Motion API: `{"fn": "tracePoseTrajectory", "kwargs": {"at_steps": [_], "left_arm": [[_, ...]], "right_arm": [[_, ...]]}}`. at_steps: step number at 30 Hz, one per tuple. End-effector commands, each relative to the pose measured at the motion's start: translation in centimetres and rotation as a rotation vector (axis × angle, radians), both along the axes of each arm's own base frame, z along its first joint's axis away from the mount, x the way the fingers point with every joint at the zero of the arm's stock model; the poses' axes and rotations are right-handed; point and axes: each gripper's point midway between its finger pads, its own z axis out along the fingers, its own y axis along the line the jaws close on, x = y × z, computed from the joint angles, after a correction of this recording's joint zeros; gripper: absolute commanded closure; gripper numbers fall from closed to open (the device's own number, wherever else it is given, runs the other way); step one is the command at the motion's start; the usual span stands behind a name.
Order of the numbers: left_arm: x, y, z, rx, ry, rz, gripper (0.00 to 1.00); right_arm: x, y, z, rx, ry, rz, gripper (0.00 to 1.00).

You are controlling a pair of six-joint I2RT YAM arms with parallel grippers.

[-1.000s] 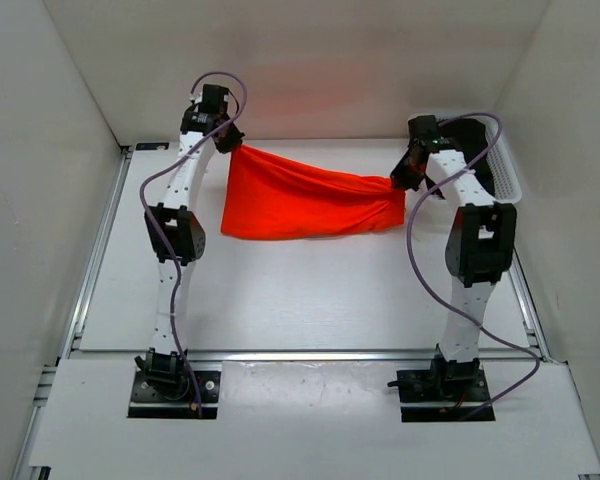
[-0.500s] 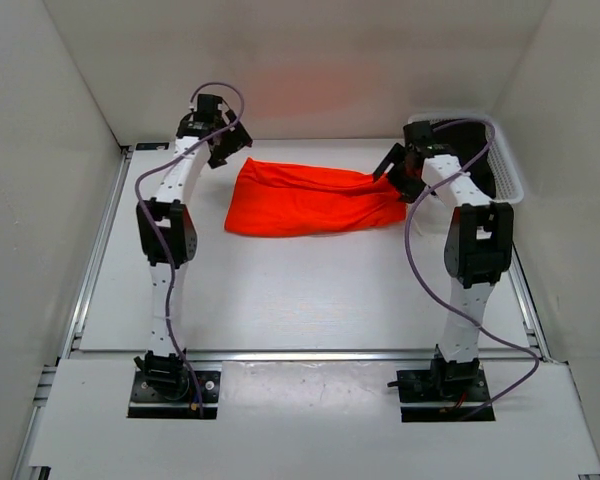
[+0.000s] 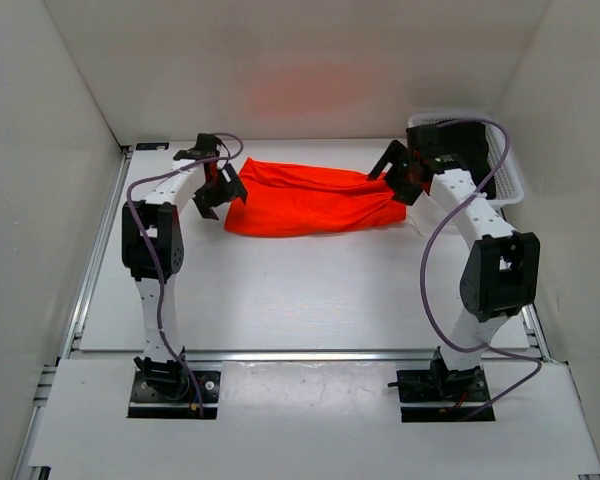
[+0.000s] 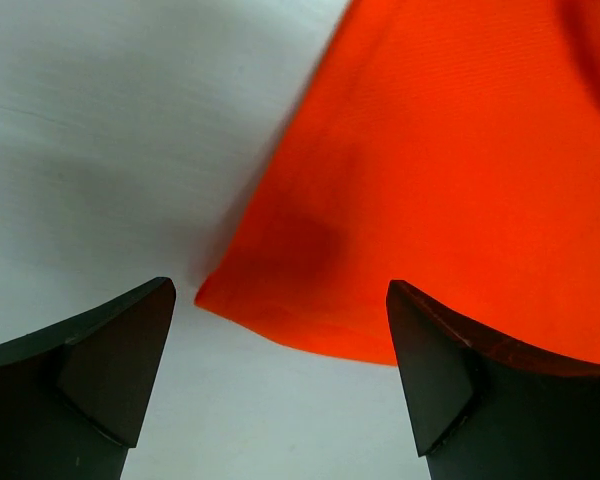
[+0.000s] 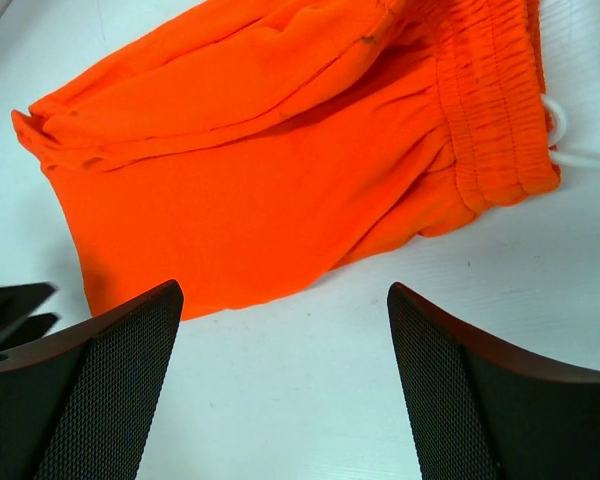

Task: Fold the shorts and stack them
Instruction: Fold the shorts

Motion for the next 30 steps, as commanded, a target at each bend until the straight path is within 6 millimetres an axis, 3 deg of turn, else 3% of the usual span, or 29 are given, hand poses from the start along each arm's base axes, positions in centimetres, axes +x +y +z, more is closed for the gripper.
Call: {"fn": "tracePoseTrajectory", "kwargs": {"at_steps": [1, 2, 3, 5, 6, 7, 9, 11, 14, 15, 16, 20, 22, 23, 24, 26, 28, 29, 30], "left_arm": [[-1.6, -0.3, -2.8, -0.011, 0.1, -0.03, 0.02], [-1.2, -0.4, -2.9, -0.011, 0.099, -0.03, 0.03], [-1.2, -1.0, -4.1, -0.008, 0.12, -0.042, 0.03], [-0.3, -1.8, -4.4, -0.023, 0.113, -0.057, 0.06], [-0.3, -2.5, -5.7, -0.029, 0.137, -0.071, 0.08], [0.5, -2.9, -5.5, -0.041, 0.121, -0.076, 0.1], [0.8, -3.4, -6.4, -0.065, 0.136, -0.074, 0.36], [1.2, -4.2, -5.7, -0.082, 0.12, -0.079, 0.87], [0.5, -3.7, -4.9, -0.068, 0.118, -0.027, 0.9], [0.6, -2.6, -3.2, -0.045, 0.084, 0.007, 0.9], [-0.5, -1.6, -3.7, -0.027, 0.108, 0.034, 0.9], [-2.8, 1.1, -2.1, -0.015, 0.11, 0.105, 0.9], [-3.0, 1.4, -0.9, -0.005, 0.081, 0.096, 0.9], [-3.0, 1.5, -0.6, 0.003, 0.07, 0.1, 0.9], [-3.3, 1.6, -0.6, 0.008, 0.074, 0.09, 0.9], [-4.0, 2.8, -0.3, 0.02, 0.073, 0.107, 0.9], [-4.2, 3.6, 0.3, 0.022, 0.063, 0.112, 0.9], [-4.5, 3.6, 0.4, 0.022, 0.064, 0.112, 0.9], [-4.5, 4.2, 0.4, 0.026, 0.064, 0.116, 0.9]], "right_arm": [[-1.6, 0.0, 1.0, 0.011, -0.015, 0.025, 0.13], [-2.3, -0.1, 1.0, 0.01, -0.006, 0.025, 0.13], [-3.4, -0.5, -0.7, 0.018, 0.043, 0.019, 0.13], [-4.4, -1.2, -1.9, 0.069, 0.073, -0.002, 0.13], [-5.1, -0.8, -2.5, 0.125, 0.097, 0.005, 0.13], [-5.5, -1.1, -2.7, 0.14, 0.094, -0.005, 0.13], [-6.6, -1.6, -4.6, 0.136, 0.128, -0.017, 0.13], [-7.1, -1.7, -4.3, 0.137, 0.122, -0.016, 0.13], [-7.4, -2.1, -3.9, 0.132, 0.119, -0.018, 0.12], [-7.9, -2.2, -4.0, 0.131, 0.128, -0.019, 0.12], [-8.3, -2.2, -4.5, 0.123, 0.139, -0.012, 0.12], [-9.2, -2.3, -5.0, 0.14, 0.137, -0.007, 0.12], [-8.6, -2.1, -5.7, 0.148, 0.139, 0.0, 0.12], [-7.7, -2.0, -5.7, 0.15, 0.125, 0.001, 0.12], [-7.1, -1.9, -7.2, 0.146, 0.157, -0.002, 0.12], [-5.4, -1.5, -8.3, 0.159, 0.168, -0.003, 0.12], [-3.6, -1.3, -8.5, 0.171, 0.123, -0.007, 0.1], [-3.0, -1.4, -9.7, 0.16, 0.136, -0.016, 0.1], [-1.7, -1.2, -9.4, 0.164, 0.105, -0.013, 0.1]]}}
